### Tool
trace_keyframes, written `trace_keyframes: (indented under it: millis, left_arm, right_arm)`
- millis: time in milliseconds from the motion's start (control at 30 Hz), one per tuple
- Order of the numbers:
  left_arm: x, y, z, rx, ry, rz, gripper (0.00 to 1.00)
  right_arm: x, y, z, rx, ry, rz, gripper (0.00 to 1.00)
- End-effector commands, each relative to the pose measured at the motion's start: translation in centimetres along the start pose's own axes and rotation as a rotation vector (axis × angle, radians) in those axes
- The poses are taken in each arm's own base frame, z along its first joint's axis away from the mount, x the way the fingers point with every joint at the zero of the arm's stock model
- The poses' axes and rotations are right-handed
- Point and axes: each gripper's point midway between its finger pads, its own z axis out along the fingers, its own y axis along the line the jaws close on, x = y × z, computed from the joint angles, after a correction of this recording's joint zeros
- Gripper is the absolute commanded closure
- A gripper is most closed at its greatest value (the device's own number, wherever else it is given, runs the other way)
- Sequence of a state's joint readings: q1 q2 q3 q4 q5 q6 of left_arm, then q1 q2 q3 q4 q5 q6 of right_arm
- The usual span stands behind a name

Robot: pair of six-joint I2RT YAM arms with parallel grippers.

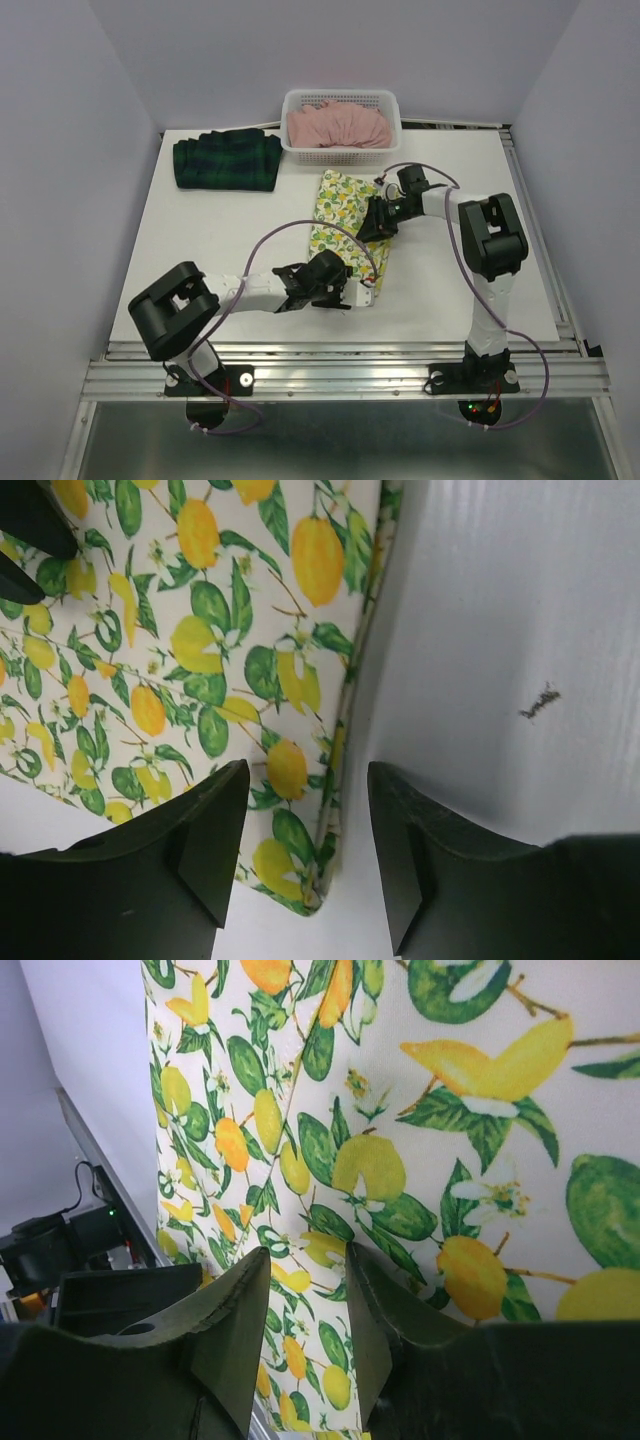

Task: Fold and stack the skirts
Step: Fold the skirt

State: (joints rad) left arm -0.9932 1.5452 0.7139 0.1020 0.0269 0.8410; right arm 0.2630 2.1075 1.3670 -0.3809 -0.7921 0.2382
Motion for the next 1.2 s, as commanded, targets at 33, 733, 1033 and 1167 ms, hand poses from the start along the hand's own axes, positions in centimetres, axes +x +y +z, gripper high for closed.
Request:
trace_keyframes:
  millis: [33,733,1033,1167]
  left_arm:
    - [-0.2,1.7,1.6,-0.059,0.028,0.041,0.40]
    - [-2.6,-3.7,-2.3,0.380,0.016,0.003,1.00]
    - [-2.9,-7.4,-5.4,0.605,0.006,-0.045,1.00]
    - [-3.8,-7.6,-6.5,0.645,-0.016,-0.060,1.00]
  right_arm:
    - [1.4,-3.7,1.8,0.095,0.036,-0.008,0.58]
    - [2.7,-2.0,0.8,0.061,0.050,-0.072,0.59]
    - [-7.6,2.4,-1.6,0.075,-0.152,-0.258,0.44]
    - [-10.9,1.8,-1.1,0.114,-0.195,-0.319,0.42]
